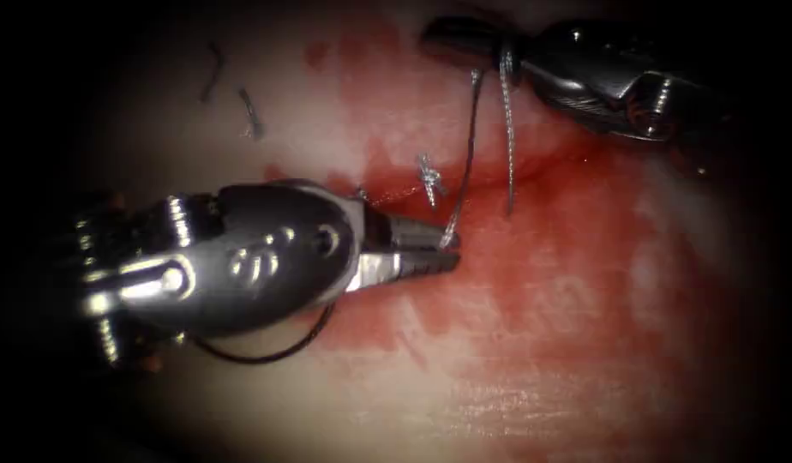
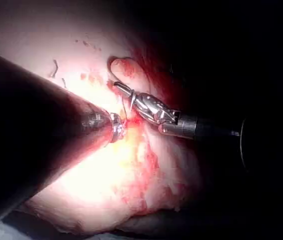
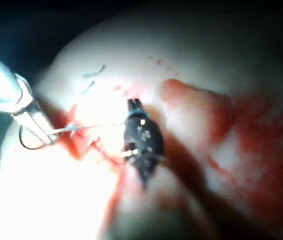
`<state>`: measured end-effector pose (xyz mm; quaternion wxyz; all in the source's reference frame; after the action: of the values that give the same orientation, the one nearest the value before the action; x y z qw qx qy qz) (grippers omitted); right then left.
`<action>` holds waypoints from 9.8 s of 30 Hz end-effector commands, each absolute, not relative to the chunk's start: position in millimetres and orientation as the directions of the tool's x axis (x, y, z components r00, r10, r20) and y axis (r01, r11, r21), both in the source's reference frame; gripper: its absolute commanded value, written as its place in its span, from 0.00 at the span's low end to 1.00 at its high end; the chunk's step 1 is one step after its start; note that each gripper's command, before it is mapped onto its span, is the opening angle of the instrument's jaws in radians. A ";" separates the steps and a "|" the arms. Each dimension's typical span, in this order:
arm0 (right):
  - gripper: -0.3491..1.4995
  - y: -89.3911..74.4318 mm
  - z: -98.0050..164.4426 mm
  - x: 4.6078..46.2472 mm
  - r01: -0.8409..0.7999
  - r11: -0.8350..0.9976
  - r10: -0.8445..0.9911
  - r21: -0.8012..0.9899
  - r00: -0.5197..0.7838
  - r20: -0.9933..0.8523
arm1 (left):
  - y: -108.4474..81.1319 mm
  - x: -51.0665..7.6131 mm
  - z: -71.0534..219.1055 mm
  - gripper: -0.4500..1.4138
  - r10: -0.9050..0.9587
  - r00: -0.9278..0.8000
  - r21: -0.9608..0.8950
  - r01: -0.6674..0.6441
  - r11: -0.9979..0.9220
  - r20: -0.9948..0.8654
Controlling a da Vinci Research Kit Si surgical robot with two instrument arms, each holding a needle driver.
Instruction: Wound Closure
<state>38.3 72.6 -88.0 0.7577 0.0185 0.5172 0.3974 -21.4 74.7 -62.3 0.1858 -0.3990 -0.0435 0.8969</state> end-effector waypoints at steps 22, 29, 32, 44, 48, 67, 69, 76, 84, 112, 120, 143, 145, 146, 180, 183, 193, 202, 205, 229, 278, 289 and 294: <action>0.00 60.7 -91.0 35.5 -0.556 0.774 0.441 0.303 0.131 -0.888 | 100.9 -7.5 -58.9 0.05 0.549 -0.527 -0.268 -0.516 -0.813 -0.649; 0.00 58.9 -91.4 34.2 -0.545 0.785 0.432 0.295 0.139 -0.891 | 103.8 -6.0 -57.6 0.05 0.555 -0.542 -0.241 -0.543 -0.804 -0.631; 0.00 58.2 -91.2 34.2 -0.543 0.788 0.428 0.291 0.142 -0.892 | 104.4 -5.6 -57.5 0.05 0.556 -0.541 -0.236 -0.549 -0.802 -0.631; 0.00 57.0 -91.3 34.8 -0.517 0.803 0.424 0.298 0.142 -0.895 | 112.4 -0.4 -58.6 0.05 0.580 -0.477 -0.205 -0.629 -0.750 -0.660; 0.00 56.8 -91.2 34.8 -0.510 0.807 0.422 0.299 0.143 -0.895 | 113.3 0.6 -58.7 0.05 0.564 -0.462 -0.172 -0.650 -0.740 -0.684; 0.00 54.6 -89.7 33.6 -0.485 0.827 0.419 0.285 0.193 -0.887 | 115.8 2.6 -58.5 0.05 0.551 -0.444 -0.118 -0.694 -0.710 -0.706; 0.00 54.5 -89.6 33.3 -0.486 0.827 0.419 0.283 0.197 -0.886 | 115.9 2.6 -58.5 0.05 0.552 -0.444 -0.118 -0.694 -0.710 -0.706; 0.00 54.8 -89.3 31.9 -0.498 0.823 0.423 0.275 0.211 -0.881 | 115.9 2.5 -58.5 0.05 0.552 -0.443 -0.117 -0.695 -0.709 -0.706; 0.00 55.3 -89.4 31.7 -0.485 0.827 0.425 0.285 0.206 -0.882 | 114.5 1.6 -58.8 0.05 0.538 -0.420 -0.144 -0.675 -0.723 -0.730; 0.30 64.3 -96.8 42.3 -0.217 0.854 0.513 0.472 0.205 -0.834 | 78.4 -11.8 -79.5 0.05 0.476 -0.363 -0.344 -0.372 -0.862 -0.801; 0.00 67.1 -93.8 44.9 -0.212 0.869 0.488 0.446 0.229 -0.842 | 73.6 -15.5 -77.1 0.05 0.488 -0.358 -0.381 -0.329 -0.864 -0.796; 0.08 74.5 -94.4 37.3 0.403 0.840 0.375 0.363 0.053 -0.926 | 78.5 -24.7 -56.7 0.05 0.576 -0.387 -0.438 -0.390 -0.810 -0.720; 0.08 74.3 -94.5 37.4 0.439 0.833 0.350 0.337 0.054 -0.935 | 79.2 -24.7 -56.2 0.05 0.586 -0.384 -0.447 -0.394 -0.803 -0.714; 0.08 74.2 -94.6 37.5 0.483 0.820 0.315 0.306 0.066 -0.947 | 80.0 -24.6 -55.7 0.05 0.594 -0.379 -0.453 -0.400 -0.797 -0.710; 0.51 63.9 -90.3 38.2 0.931 0.347 -0.359 0.116 0.246 -0.900 | 80.1 -23.7 -55.0 0.05 0.621 -0.394 -0.476 -0.409 -0.778 -0.677; 0.50 64.5 -89.9 37.8 0.934 0.341 -0.404 0.105 0.247 -0.881 | 80.0 -23.5 -55.1 0.05 0.621 -0.397 -0.477 -0.407 -0.779 -0.676; 0.00 64.8 -89.5 38.2 0.939 0.336 -0.486 0.069 0.235 -0.842 | 79.7 -23.5 -55.2 0.05 0.625 -0.394 -0.482 -0.406 -0.776 -0.674; 0.00 67.4 -91.1 39.1 0.925 0.377 -0.483 0.048 0.241 -0.842 | 78.7 -23.4 -55.6 0.05 0.626 -0.395 -0.488 -0.400 -0.776 -0.672; 0.00 67.9 -92.1 38.9 0.901 0.434 -0.407 0.025 0.221 -0.887 | 78.0 -23.5 -55.9 0.05 0.624 -0.399 -0.487 -0.397 -0.778 -0.672; 0.00 73.4 -89.7 37.5 0.483 0.847 0.101 0.221 0.261 -0.960 | 62.7 -25.8 -59.6 0.05 0.572 -0.497 -0.493 -0.295 -0.819 -0.653; 0.00 75.2 -87.4 39.3 0.316 0.907 0.176 0.279 0.319 -0.931 | 36.5 -21.3 -67.2 0.05 0.546 -0.552 -0.555 -0.172 -0.814 -0.630; 0.00 76.4 -86.0 38.5 0.267 0.923 0.173 0.278 0.359 -0.917 | 37.3 -22.8 -67.0 0.05 0.542 -0.552 -0.558 -0.160 -0.814 -0.633; 0.00 75.4 -86.6 38.1 0.276 0.919 0.176 0.280 0.350 -0.920 | 40.0 -22.2 -68.4 0.05 0.550 -0.552 -0.561 -0.171 -0.810 -0.626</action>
<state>37.1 75.1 -87.1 0.7996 0.1898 0.5692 -0.0239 -21.2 41.8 -69.9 0.2179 -0.4231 -0.2175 0.8522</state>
